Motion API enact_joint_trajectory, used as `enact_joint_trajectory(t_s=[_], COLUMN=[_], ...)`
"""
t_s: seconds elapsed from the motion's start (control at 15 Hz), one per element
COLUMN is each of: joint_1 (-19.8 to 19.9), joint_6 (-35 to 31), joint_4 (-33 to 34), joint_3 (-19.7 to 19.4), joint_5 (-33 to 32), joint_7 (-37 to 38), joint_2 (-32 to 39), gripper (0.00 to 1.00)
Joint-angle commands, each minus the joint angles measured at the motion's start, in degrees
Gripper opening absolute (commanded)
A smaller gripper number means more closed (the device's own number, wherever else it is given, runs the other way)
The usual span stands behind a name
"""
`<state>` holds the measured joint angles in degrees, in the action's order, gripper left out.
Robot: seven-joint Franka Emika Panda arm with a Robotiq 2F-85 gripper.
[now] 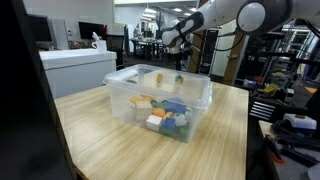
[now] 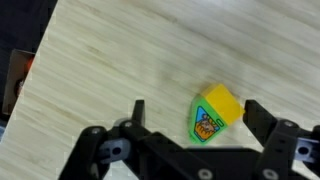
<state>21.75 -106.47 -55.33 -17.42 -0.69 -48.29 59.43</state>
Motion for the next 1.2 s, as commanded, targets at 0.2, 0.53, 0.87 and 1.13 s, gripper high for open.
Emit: enact_joint_trajectory(t_s=[0.2,0.53,0.87,1.13], joint_1=[-1.1,-2.7,-4.7,-6.2], joint_6=[-3.6,-8.6,-13.6,-14.4], joint_4=[-8.9,-14.3,-20.6,-24.8], joint_3=[0.1,0.9,1.5,1.8], joint_5=[0.5,0.6,0.1,-0.1], joint_7=[0.6,-0.1,-0.9,-1.5], joint_2=[-3.5,-6.7,-10.2,-13.4], gripper=[0.73,0.40,0.23,0.23])
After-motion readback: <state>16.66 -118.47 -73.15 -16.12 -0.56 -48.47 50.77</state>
